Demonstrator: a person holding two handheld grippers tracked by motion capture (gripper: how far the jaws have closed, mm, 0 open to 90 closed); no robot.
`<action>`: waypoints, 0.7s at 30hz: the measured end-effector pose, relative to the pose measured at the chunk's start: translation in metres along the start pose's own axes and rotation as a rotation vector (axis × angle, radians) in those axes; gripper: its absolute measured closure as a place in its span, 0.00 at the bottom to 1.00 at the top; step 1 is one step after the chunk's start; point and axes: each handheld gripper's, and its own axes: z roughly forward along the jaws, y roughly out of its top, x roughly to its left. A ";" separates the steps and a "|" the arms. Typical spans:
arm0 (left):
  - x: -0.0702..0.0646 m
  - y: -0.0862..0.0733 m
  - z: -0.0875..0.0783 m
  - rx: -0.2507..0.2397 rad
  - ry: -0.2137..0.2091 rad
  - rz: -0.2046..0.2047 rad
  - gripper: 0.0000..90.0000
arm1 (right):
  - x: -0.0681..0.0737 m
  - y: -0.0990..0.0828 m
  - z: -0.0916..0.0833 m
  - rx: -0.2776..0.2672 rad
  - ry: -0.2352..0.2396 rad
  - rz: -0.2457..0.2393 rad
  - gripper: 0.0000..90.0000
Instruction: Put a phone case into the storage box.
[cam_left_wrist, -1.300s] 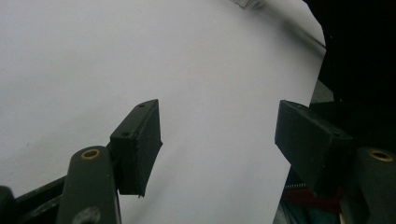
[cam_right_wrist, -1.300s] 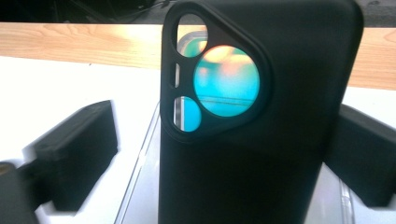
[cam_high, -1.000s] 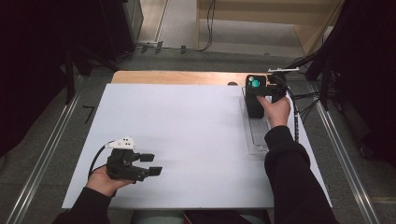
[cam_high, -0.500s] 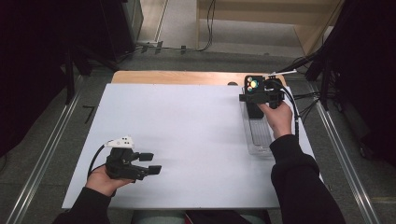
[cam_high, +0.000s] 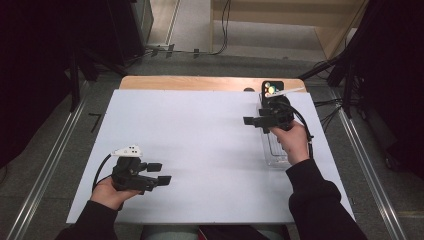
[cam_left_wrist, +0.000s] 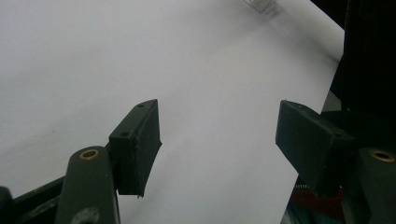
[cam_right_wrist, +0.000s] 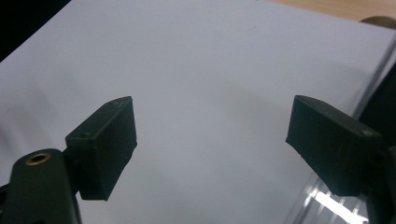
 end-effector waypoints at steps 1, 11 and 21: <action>0.000 0.000 0.000 -0.002 0.001 -0.003 0.34 | 0.003 -0.001 0.000 0.005 0.011 -0.003 0.16; 0.003 0.000 0.001 -0.003 0.009 -0.013 0.34 | 0.026 -0.021 -0.005 0.037 0.079 -0.049 0.24; 0.002 0.000 0.003 -0.005 0.004 -0.006 0.34 | 0.041 -0.045 -0.014 0.042 0.120 -0.084 0.26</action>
